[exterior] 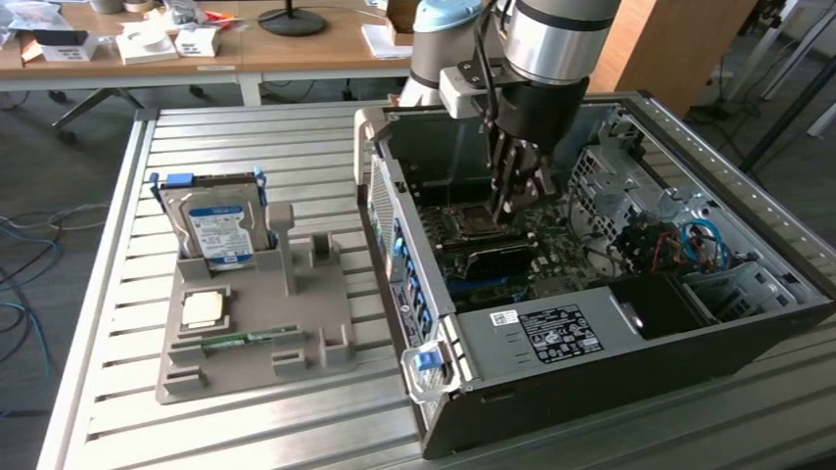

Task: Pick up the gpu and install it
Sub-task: 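Press down on the gpu until it lock into place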

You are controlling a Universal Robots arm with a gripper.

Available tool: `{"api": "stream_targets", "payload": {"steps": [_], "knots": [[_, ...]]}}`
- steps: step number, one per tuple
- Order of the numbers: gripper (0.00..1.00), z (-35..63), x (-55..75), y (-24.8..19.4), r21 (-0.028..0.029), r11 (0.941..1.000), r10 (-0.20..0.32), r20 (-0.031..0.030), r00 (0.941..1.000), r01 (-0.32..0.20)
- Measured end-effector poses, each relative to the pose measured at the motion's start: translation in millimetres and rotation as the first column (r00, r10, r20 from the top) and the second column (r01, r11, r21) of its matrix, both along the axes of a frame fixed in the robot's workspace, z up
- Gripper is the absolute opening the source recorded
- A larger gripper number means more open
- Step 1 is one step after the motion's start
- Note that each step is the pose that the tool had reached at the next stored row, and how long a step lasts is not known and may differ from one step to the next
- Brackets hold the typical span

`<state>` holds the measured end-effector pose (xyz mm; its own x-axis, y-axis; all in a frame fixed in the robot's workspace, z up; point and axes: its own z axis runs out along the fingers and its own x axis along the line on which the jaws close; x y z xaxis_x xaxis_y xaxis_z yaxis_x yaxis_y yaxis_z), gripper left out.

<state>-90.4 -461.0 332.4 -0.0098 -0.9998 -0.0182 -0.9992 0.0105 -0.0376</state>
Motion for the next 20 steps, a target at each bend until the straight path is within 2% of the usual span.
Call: {"api": "stream_targets", "payload": {"steps": [1, 2, 5, 11, 20], "knots": [[0.25, 0.0, 0.0, 0.0, 0.0000, 1.0000, 0.000, 0.0000, 1.0000, 0.000], [0.13, 0.0, 0.0, 0.0, 0.0001, 1.0000, 0.000, 0.0000, 1.0000, 0.000], [0.11, 0.0, 0.0, 0.0, 0.0000, 1.0000, 0.000, 0.0000, 1.0000, 0.000], [0.11, -0.8, 0.0, 0.0, -0.0001, 1.0000, 0.000, 0.0000, 1.0000, 0.000], [0.11, -17.0, 0.0, 0.0, 0.0000, 1.0000, 0.000, 0.0000, 1.0000, 0.000]]}}
